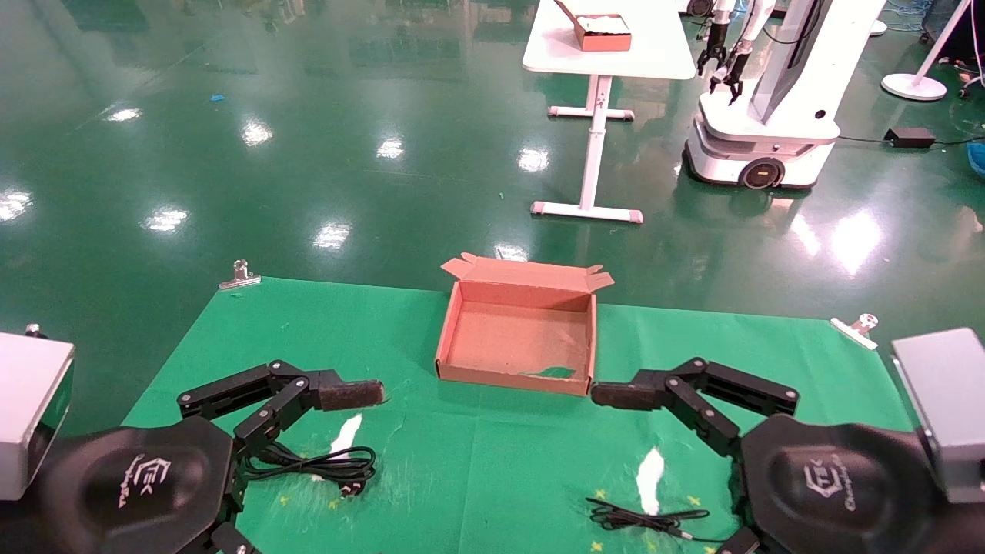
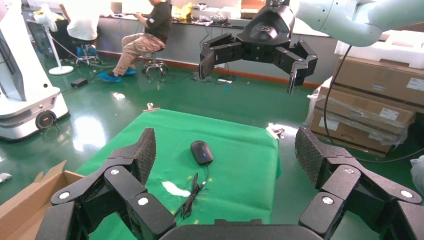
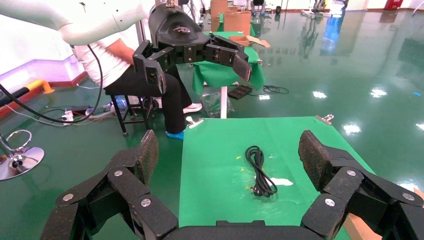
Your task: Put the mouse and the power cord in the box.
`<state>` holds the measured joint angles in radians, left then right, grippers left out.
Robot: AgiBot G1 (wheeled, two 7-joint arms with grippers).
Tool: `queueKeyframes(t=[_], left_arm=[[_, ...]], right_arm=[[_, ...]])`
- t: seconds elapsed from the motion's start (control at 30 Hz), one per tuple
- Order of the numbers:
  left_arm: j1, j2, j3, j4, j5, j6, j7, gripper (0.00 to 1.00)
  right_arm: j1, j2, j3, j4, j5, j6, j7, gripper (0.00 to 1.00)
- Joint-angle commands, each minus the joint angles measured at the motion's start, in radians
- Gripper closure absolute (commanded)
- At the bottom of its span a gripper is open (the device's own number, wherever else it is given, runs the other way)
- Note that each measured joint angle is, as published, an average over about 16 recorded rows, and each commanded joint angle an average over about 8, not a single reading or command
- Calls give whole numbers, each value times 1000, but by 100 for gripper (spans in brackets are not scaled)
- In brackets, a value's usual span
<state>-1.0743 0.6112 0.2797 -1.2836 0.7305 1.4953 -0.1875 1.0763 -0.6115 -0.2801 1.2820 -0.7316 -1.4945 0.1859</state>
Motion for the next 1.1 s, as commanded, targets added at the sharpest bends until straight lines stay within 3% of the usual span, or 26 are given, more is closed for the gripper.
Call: queueKeyframes(t=[0.03, 0.63, 0.9, 1.1], left_arm=[[0, 0, 0, 0, 0, 0, 0, 0], [-16, -5, 10, -9, 32, 14, 14, 0], [-165, -12, 138, 25, 278, 85, 90, 0], [-290, 50, 289, 188, 487, 84, 201, 0]], right_arm=[[0, 0, 0, 0, 0, 0, 0, 0], [1, 4, -4, -2, -13, -4, -5, 0], [50, 17, -64, -71, -153, -69, -94, 0], [151, -30, -177, -216, -348, -76, -247, 0]])
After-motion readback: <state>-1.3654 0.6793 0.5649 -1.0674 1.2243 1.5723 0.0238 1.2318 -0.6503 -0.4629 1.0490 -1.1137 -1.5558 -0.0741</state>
